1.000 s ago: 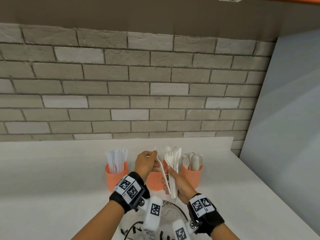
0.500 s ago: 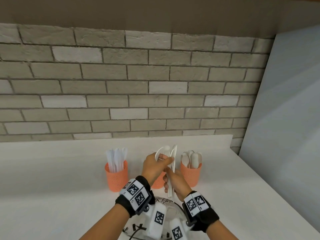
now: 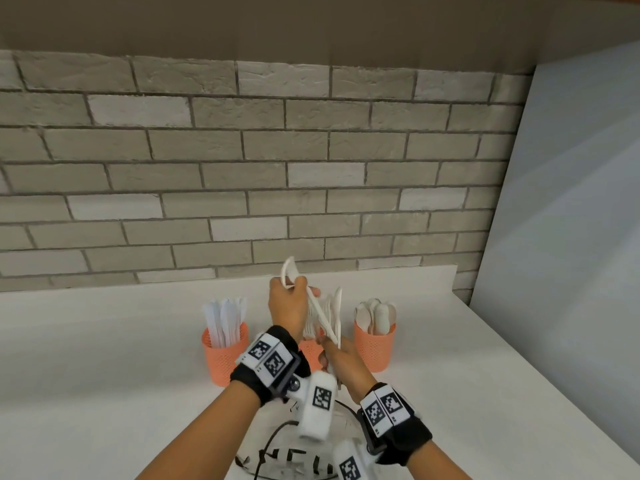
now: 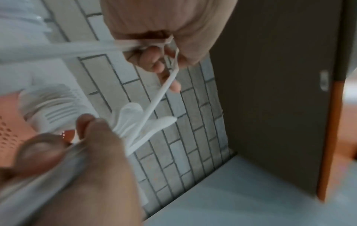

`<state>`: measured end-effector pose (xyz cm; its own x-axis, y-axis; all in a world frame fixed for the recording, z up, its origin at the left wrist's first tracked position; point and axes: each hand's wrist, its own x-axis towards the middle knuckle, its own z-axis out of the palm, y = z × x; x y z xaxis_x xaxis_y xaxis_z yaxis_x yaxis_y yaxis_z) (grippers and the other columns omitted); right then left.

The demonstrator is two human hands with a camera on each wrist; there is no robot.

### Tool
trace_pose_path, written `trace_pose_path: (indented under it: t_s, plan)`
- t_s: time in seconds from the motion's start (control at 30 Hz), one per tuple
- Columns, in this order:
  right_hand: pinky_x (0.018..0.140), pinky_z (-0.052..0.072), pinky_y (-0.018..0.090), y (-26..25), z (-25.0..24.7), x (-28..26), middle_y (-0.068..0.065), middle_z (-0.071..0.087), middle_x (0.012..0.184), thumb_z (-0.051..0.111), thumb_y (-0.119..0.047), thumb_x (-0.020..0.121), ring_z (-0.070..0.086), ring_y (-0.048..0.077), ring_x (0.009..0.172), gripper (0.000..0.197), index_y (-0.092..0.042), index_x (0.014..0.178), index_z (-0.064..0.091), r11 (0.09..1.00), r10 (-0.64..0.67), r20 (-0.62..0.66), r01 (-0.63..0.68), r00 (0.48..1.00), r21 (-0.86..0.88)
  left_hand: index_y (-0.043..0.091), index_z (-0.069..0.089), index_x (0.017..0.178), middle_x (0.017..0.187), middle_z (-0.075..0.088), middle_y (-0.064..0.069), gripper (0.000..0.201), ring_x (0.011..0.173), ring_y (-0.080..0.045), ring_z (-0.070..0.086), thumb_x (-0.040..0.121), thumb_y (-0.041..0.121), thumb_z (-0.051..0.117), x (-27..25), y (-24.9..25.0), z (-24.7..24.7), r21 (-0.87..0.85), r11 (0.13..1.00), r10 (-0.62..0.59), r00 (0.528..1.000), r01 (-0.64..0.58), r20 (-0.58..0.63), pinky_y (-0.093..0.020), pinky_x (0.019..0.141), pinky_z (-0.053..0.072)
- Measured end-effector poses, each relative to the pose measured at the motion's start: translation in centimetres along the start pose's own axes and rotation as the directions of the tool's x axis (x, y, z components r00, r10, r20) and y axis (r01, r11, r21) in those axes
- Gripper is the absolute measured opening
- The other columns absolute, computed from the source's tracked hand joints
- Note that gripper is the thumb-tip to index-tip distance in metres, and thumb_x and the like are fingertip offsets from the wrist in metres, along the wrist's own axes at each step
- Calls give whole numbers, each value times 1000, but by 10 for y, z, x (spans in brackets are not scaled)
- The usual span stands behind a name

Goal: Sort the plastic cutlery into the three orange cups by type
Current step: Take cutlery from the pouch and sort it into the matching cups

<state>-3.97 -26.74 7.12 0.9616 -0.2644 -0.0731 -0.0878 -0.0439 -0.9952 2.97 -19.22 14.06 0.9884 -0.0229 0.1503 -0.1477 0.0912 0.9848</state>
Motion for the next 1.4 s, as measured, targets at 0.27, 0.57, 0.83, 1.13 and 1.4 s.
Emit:
trace_pose_path:
  t_s: [0.27, 0.57, 0.83, 1.13, 1.4]
  plan:
    - [35, 39, 20, 0, -4, 2, 2, 44, 57, 36, -22, 101, 41, 7, 34, 23, -19, 87, 54, 996, 16, 16, -18, 1000, 89, 9, 53, 80, 47, 43, -2, 23, 32, -11, 47, 99, 18, 41, 16, -10, -24, -113, 966, -228, 972, 234, 57, -18, 36, 42]
    - [33, 35, 20, 0, -1, 2, 0, 40, 51, 38, -20, 100, 37, 6, 32, 21, -13, 86, 53, 997, -21, -32, 23, 999, 72, 6, 60, 99, 80, 60, -9, 19, 57, -14, 49, 87, 20, 57, 0, -45, -11, 249, 958, -183, 971, 142, 153, -24, 53, 37]
    - [34, 32, 19, 6, -3, 0, 0, 40, 52, 41, -26, 99, 35, 6, 33, 26, -7, 97, 58, 998, -66, -74, 65, 995, -7, 8, 64, 84, 61, 59, -1, 29, 52, -13, 49, 75, 33, 73, -14, -49, 4, 244, 956, -197, 974, 165, 113, -22, 49, 36]
    - [37, 28, 18, 1, -9, -4, -1, 41, 55, 33, -41, 99, 34, 6, 37, 37, -16, 84, 55, 996, -36, -80, 42, 996, 82, 10, 53, 69, 60, 53, -5, 20, 52, -20, 48, 88, 16, 49, -12, -47, 3, 243, 960, -180, 973, 142, 146, -25, 51, 37]
    - [35, 32, 19, 0, -14, -2, 3, 46, 60, 33, -29, 101, 40, 8, 38, 23, -20, 95, 53, 996, -92, -63, 91, 994, -12, 1, 54, 93, 68, 56, -8, 25, 57, -18, 51, 97, 21, 41, -12, -47, 4, 185, 974, -157, 975, 127, 158, -29, 58, 43]
